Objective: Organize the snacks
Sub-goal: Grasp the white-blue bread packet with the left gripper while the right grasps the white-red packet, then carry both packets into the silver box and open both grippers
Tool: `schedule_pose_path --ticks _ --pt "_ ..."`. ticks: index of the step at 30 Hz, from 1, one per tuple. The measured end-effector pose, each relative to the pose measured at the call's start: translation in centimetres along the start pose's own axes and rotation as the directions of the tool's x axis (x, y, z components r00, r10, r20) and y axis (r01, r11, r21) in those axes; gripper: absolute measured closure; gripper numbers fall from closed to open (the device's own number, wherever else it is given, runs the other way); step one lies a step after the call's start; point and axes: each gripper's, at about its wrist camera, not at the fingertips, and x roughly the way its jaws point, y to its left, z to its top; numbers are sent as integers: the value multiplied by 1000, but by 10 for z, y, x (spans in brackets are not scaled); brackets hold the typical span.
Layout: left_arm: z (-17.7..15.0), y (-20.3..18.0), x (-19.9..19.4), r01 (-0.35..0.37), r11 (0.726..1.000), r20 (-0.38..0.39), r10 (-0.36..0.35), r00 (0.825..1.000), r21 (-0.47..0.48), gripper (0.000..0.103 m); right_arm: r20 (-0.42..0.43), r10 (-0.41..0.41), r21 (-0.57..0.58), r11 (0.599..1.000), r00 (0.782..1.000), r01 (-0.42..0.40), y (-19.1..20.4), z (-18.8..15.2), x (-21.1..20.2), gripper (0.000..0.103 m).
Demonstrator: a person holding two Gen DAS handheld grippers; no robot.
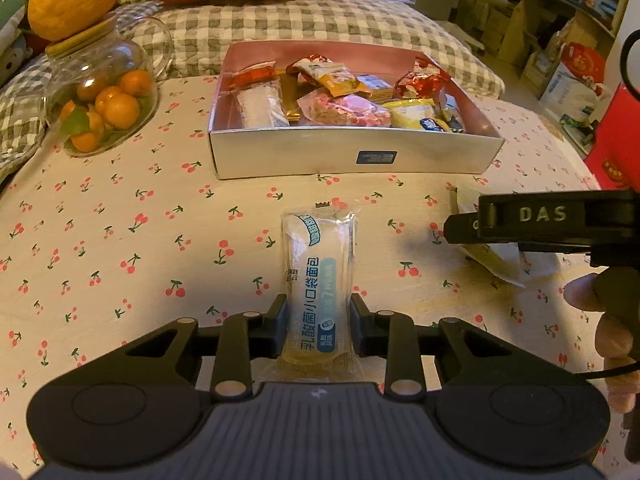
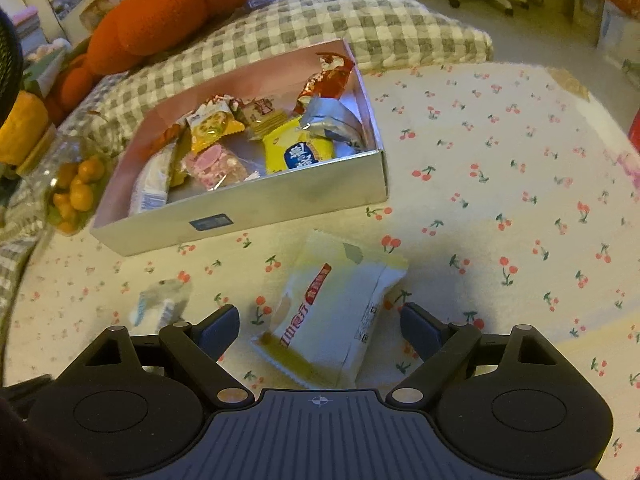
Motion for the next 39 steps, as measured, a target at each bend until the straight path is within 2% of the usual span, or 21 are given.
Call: schedule_pose_path --ticks 5,7,10,17,27,39 --pt "1 3 -1 1 1000 -1 -1 1000 -9 75 20 -54 -48 997 998 55 4 -3 -1 36" --pt "1 3 -1 1 1000 0 -1 1000 -11 75 25 -66 -59 996 998 67 3 -3 -2 47" --pt "1 3 -2 2 1000 2 -2 1000 -12 75 26 -64 -64 996 998 66 0 -3 -3 54" --pt "3 3 -3 6 1000 3 -5 1000 -18 76 7 -35 -75 997 999 36 -3 -6 -7 55" --pt "11 9 -10 33 998 22 -32 999 -59 76 -45 70 16 997 997 -70 -11 -3 -22 55" --pt "30 19 -24 80 984 78 -68 995 -160 76 9 159 104 982 987 -159 -13 14 -45 55"
